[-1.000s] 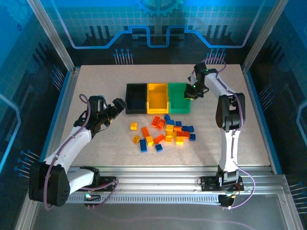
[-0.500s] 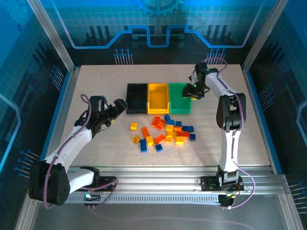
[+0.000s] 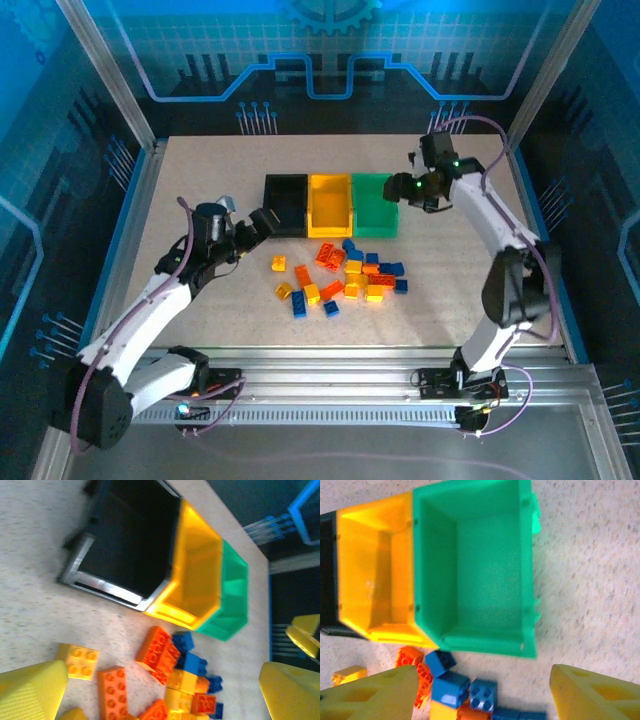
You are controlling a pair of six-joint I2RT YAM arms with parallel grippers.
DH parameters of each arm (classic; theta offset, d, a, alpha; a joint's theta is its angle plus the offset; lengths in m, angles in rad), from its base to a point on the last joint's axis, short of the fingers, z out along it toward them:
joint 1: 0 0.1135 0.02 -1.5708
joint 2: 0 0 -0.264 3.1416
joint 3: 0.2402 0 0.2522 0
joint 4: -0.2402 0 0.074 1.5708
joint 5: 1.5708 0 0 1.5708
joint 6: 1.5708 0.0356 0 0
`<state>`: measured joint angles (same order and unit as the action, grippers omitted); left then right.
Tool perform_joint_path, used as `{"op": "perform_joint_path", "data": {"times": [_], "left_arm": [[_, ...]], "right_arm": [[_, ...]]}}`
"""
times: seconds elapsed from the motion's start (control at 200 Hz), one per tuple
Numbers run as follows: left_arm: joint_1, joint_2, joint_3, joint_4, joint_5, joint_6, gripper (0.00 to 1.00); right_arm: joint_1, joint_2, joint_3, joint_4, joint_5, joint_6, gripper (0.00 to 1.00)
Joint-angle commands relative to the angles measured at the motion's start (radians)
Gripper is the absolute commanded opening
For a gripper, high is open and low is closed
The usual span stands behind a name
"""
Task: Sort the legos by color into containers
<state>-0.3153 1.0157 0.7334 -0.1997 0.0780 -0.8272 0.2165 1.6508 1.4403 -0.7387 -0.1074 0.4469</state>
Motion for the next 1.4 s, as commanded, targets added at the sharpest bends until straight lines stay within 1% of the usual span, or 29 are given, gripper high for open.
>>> {"op": "perform_joint_path", "data": {"times": [0.0,0.04,0.12,0.2,0.255,0.36,0.51,0.75,0.88,1.021,1.161,1.331,1.396], "left_arm": [[-0.065,-0.068,-0.041,0.007,-0.082,0.023,0.99],[-0.07,-0.077,-0.045,-0.024,-0.086,0.0,0.99],[-0.075,-0.086,-0.048,-0.087,-0.087,-0.011,0.99],[-0.079,-0.105,-0.09,-0.062,-0.081,-0.023,0.99],[-0.078,-0.121,-0.123,-0.03,-0.075,-0.036,0.99],[-0.079,-0.129,-0.155,-0.009,-0.069,-0.046,0.99],[-0.078,-0.113,-0.171,0.002,-0.052,-0.047,0.99],[-0.078,-0.112,-0.184,-0.017,-0.036,-0.048,0.99],[-0.079,-0.135,-0.19,-0.031,-0.044,-0.038,0.99],[-0.078,-0.149,-0.19,-0.043,-0.053,-0.032,0.99],[-0.078,-0.147,-0.186,-0.047,-0.053,-0.027,0.99],[-0.079,-0.146,-0.181,-0.049,-0.056,-0.029,0.99],[-0.078,-0.144,-0.176,-0.047,-0.055,-0.029,0.99]], "right_arm": [[0.095,-0.132,-0.161,0.049,0.104,0.075,0.74],[0.134,-0.19,-0.239,0.062,0.128,0.097,0.74],[0.219,-0.282,-0.375,0.062,0.188,0.148,0.79],[0.299,-0.345,-0.483,0.046,0.241,0.206,0.8],[0.346,-0.375,-0.545,0.047,0.254,0.244,0.8],[0.416,-0.393,-0.637,0.08,0.25,0.296,0.79],[0.49,-0.346,-0.663,0.167,0.258,0.338,0.79],[0.507,-0.203,-0.611,0.212,0.289,0.351,0.79],[0.505,-0.149,-0.594,0.221,0.3,0.344,0.76],[0.502,-0.111,-0.585,0.233,0.298,0.335,0.71],[0.501,-0.093,-0.583,0.225,0.297,0.334,0.63],[0.499,-0.1,-0.595,0.223,0.281,0.333,0.46],[0.5,-0.121,-0.598,0.213,0.278,0.33,0.41]]}}
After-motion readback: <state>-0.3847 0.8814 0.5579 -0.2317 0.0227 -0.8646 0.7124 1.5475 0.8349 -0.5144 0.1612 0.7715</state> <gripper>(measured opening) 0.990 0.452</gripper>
